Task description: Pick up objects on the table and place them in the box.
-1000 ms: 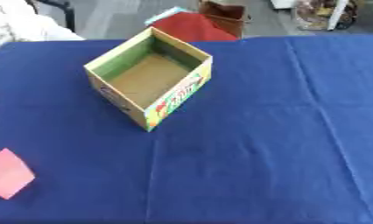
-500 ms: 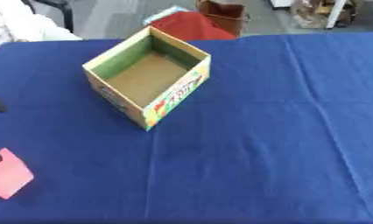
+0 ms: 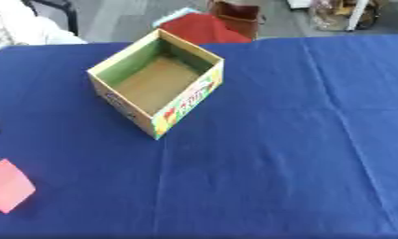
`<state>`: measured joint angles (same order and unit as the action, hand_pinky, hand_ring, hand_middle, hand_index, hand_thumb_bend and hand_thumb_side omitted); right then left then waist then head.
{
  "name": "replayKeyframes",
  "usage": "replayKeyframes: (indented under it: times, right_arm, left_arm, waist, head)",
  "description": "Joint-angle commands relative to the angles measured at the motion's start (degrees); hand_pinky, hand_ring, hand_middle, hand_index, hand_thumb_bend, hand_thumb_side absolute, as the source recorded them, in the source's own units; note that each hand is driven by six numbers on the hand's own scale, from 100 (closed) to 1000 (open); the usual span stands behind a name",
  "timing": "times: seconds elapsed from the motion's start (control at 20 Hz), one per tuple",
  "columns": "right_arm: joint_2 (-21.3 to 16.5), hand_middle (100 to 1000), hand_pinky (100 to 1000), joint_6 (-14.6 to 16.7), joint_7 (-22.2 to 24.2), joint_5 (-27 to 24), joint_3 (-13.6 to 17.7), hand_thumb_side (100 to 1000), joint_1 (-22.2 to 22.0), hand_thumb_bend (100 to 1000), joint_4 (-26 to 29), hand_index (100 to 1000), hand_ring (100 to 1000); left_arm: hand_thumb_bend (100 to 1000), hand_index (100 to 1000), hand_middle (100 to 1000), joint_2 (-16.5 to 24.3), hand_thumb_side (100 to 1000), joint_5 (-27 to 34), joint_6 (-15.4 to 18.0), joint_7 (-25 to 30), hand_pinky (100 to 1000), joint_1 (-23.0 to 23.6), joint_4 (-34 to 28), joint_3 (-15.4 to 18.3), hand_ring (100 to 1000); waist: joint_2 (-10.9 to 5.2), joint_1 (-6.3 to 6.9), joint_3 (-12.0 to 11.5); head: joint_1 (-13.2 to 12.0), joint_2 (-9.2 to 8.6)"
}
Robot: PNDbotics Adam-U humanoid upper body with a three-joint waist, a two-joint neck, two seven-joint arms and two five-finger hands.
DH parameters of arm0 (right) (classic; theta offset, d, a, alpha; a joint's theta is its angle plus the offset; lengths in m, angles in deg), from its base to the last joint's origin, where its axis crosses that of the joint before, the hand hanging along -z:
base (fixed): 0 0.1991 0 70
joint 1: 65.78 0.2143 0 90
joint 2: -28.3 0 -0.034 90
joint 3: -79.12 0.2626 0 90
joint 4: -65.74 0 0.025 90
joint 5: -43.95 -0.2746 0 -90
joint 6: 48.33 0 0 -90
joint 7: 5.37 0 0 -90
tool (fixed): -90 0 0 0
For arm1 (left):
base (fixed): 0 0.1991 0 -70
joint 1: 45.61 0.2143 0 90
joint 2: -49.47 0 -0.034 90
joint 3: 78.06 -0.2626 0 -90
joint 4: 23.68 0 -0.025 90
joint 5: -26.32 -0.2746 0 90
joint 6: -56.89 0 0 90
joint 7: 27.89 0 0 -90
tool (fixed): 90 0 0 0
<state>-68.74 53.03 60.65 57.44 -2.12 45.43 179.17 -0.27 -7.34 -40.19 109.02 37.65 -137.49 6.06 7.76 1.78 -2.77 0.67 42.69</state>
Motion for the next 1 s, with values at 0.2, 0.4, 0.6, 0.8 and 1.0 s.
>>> replayKeyframes:
  times: [0.2,0.4,0.6,0.8,1.0]
  right_arm:
    - [-1.7,856,699,0.1,0.2,0.1,0.1,1000,0.8,100,1.2,785,752]
    - [-1.6,857,699,0.2,0.2,0.0,0.0,1000,0.9,100,1.2,785,752]
    - [-1.5,857,699,0.3,0.4,-0.2,-0.2,999,1.0,100,1.2,785,752]
    - [-1.4,857,699,0.3,0.5,-0.3,-0.3,999,1.1,100,1.2,784,752]
    - [-1.2,857,698,0.3,0.6,-0.4,-0.3,999,1.2,100,1.2,784,753]
  left_arm:
    - [643,958,926,2.2,612,-2.5,-2.9,1.5,734,0.0,1.5,0.6,795]
    - [667,961,940,2.1,606,-3.2,-3.8,1.3,760,-0.5,3.8,-0.4,821]
    - [680,964,958,2.0,608,-3.3,-3.8,1.6,768,-1.6,6.4,-1.8,844]
    - [691,962,941,1.5,602,-2.5,-3.5,1.8,757,-3.6,9.1,-3.9,837]
    - [694,957,931,0.9,576,-2.2,-2.9,1.5,744,-5.2,10.8,-6.0,829]
  waist:
    - [-0.66,0.08,0.2]
    - [-0.64,0.05,0.4]
    - [-0.66,0.04,0.6]
    - [-0.62,0.01,1.1]
    - [-0.50,0.04,1.4]
  head:
    - [0.0,0.19]
    - [-0.1,0.31]
    - [-0.5,0.33]
    - [-0.9,0.39]
    - [-1.1,0.45]
